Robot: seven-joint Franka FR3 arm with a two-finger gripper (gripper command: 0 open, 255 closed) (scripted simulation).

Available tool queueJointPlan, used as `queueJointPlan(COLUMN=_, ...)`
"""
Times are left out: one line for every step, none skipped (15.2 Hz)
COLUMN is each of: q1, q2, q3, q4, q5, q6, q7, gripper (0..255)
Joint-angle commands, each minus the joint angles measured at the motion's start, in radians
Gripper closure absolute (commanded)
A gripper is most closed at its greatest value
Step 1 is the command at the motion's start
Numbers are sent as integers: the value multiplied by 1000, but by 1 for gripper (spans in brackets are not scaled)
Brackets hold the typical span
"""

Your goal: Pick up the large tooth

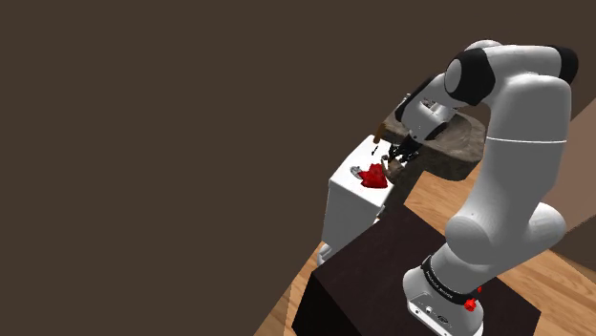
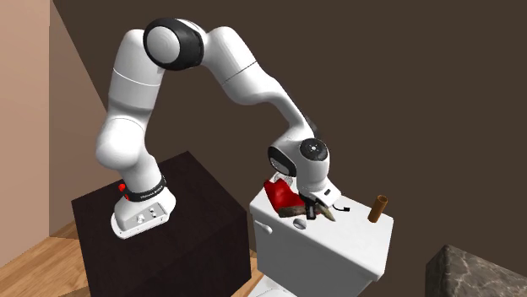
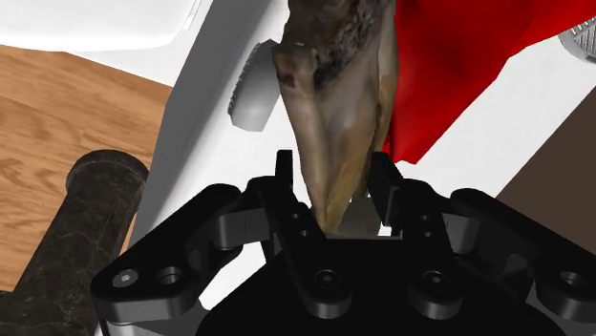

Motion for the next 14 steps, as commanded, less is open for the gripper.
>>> queueJointPlan(q1=11, q2=-23, q3=-17, q4=-8, q5=-24, q6=-14, q7=20, gripper=255)
queueJointPlan(q1=17, q2=-34, q3=-24, q4=-11, q5=-36, q6=-20, q7=30, gripper=255)
queueJointPlan(q1=23, q2=-46, q3=-32, q4=-13, q5=-48, q6=-27, q7=39, gripper=255)
queueJointPlan(q1=28, q2=-57, q3=-39, q4=-16, q5=-60, q6=-34, q7=49, gripper=255)
queueJointPlan(q1=34, q2=-69, q3=-47, q4=-18, q5=-72, q6=-41, q7=59, gripper=255)
queueJointPlan(q1=39, q2=-80, q3=-54, q4=-20, q5=-84, q6=-48, q7=69, gripper=255)
queueJointPlan(q1=45, q2=-92, q3=-62, q4=-22, q5=-96, q6=-55, q7=79, gripper=255)
queueJointPlan(q1=50, q2=-103, q3=-69, q4=-23, q5=-109, q6=-63, q7=89, gripper=255)
queueJointPlan(q1=55, q2=-114, q3=-76, q4=-25, q5=-121, q6=-70, q7=99, gripper=255)
queueJointPlan(q1=60, q2=-126, q3=-83, q4=-26, q5=-134, q6=-77, q7=109, gripper=255)
queueJointPlan(q1=66, q2=-137, q3=-90, q4=-27, q5=-146, q6=-85, q7=119, gripper=255)
queueJointPlan(q1=70, q2=-148, q3=-96, q4=-27, q5=-158, q6=-92, q7=130, gripper=255)
queueJointPlan(q1=71, q2=-150, q3=-97, q4=-27, q5=-160, q6=-93, q7=131, gripper=255)
queueJointPlan(q1=71, q2=-150, q3=-97, q4=-27, q5=-160, q6=-93, q7=131, gripper=255)
